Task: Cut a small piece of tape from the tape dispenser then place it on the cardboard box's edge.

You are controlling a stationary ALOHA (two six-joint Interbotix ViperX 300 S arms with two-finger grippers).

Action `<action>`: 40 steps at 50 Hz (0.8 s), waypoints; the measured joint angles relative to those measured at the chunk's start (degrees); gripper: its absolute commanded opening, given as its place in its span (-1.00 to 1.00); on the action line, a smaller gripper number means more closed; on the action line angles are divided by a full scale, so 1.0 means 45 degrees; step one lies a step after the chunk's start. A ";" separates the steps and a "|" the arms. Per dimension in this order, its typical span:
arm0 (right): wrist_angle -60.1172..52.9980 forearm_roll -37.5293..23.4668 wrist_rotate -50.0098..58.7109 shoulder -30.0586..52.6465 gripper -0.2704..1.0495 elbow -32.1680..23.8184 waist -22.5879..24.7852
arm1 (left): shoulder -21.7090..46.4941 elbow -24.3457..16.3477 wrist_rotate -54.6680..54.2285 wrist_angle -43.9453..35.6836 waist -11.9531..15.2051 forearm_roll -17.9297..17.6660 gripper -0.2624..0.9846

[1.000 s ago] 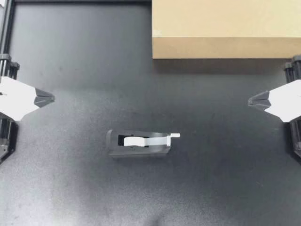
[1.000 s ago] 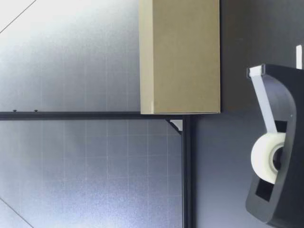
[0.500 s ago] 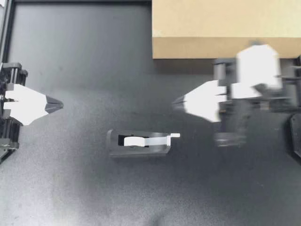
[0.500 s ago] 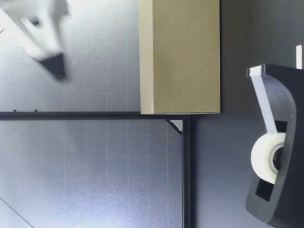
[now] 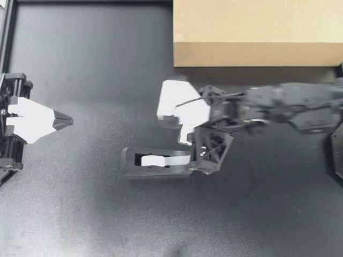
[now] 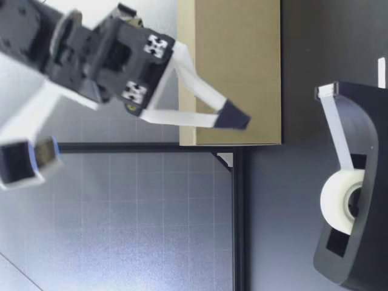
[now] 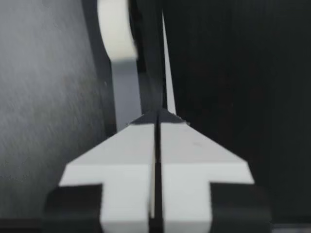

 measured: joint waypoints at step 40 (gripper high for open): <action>0.5020 0.9844 -0.8184 0.3945 -0.20 -0.2305 -0.3730 | 0.0039 0.0410 -0.0410 -0.0840 0.0000 0.0000 -0.78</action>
